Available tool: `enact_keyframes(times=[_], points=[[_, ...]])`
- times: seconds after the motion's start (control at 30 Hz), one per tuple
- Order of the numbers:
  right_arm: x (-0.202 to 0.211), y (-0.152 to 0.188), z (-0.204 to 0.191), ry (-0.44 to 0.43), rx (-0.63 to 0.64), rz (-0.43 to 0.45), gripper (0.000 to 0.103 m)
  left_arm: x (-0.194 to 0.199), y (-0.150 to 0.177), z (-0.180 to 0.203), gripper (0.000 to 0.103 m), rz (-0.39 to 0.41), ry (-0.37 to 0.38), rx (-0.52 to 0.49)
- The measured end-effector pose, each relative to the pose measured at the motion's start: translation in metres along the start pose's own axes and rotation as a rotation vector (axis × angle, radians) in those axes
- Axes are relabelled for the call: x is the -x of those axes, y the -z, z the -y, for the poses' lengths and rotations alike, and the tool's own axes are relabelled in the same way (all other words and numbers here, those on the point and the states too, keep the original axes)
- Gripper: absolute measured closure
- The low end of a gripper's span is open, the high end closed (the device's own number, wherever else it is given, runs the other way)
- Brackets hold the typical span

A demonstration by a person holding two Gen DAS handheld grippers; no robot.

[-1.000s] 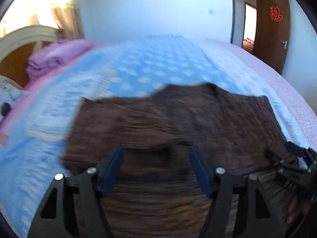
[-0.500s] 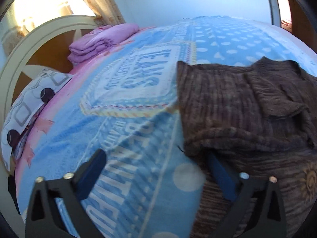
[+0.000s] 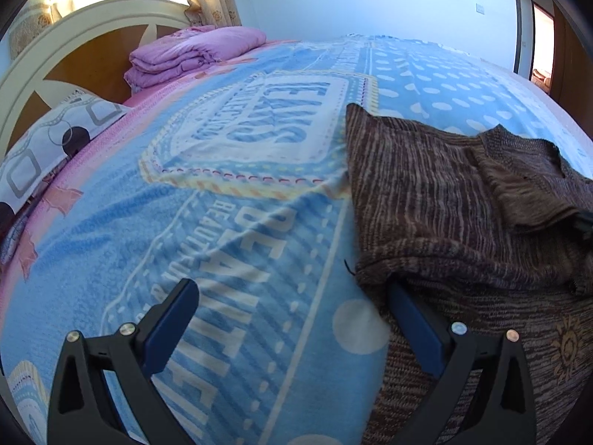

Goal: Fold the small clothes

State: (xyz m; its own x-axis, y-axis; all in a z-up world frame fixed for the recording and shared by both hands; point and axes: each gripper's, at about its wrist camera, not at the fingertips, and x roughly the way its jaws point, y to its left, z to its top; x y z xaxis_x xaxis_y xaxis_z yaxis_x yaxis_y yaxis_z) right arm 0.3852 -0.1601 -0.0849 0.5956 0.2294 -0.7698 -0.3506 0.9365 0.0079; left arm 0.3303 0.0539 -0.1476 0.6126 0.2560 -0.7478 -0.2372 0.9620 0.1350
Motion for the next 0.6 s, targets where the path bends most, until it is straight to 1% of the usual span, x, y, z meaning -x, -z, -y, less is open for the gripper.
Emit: enact_keyframes(times=[0.07,0.13,0.2,0.23,0.27,0.3,0.33,0.37,0.4,0.47,0.53,0.6], points=[[0.014,0.001,0.019,-0.093,-0.113,0.007,0.098,0.0,0.0,0.001,0.0,-0.001,-0.002,-0.001],[0.023,0.003,0.038,-0.122,-0.204,0.015,0.098,0.0,0.0,0.003,0.0,0.003,-0.014,-0.01],[0.016,0.009,0.061,-0.169,-0.302,-0.022,0.097,0.001,0.0,0.005,0.0,0.005,-0.022,-0.018],[0.012,0.014,0.07,-0.157,-0.339,-0.03,0.097,0.001,0.0,0.005,0.0,0.006,-0.025,-0.02],[0.009,0.017,0.077,-0.104,-0.358,-0.041,0.088,0.001,0.0,0.005,0.0,0.008,-0.026,-0.02],[0.004,0.021,0.079,-0.025,-0.351,-0.064,0.078,0.001,0.0,0.004,0.0,0.009,-0.025,-0.018],[0.001,0.024,0.079,0.019,-0.339,-0.071,0.054,0.001,0.0,0.004,0.0,0.007,-0.022,-0.016],[0.005,0.027,0.076,0.008,-0.332,-0.043,0.05,0.001,0.0,0.003,0.0,0.008,-0.021,-0.014],[0.009,0.027,0.071,0.006,-0.316,-0.023,0.05,0.001,0.0,0.003,0.0,0.011,-0.02,-0.013],[0.018,0.022,0.05,0.041,-0.235,0.011,0.05,0.002,0.001,0.003,0.0,0.014,-0.022,-0.012],[0.023,0.016,0.026,0.037,-0.146,0.041,0.05,0.002,0.001,0.004,0.0,0.015,-0.023,-0.014],[0.016,0.009,0.008,0.02,-0.066,0.029,0.05,0.002,0.001,0.004,0.0,0.014,-0.023,-0.015]])
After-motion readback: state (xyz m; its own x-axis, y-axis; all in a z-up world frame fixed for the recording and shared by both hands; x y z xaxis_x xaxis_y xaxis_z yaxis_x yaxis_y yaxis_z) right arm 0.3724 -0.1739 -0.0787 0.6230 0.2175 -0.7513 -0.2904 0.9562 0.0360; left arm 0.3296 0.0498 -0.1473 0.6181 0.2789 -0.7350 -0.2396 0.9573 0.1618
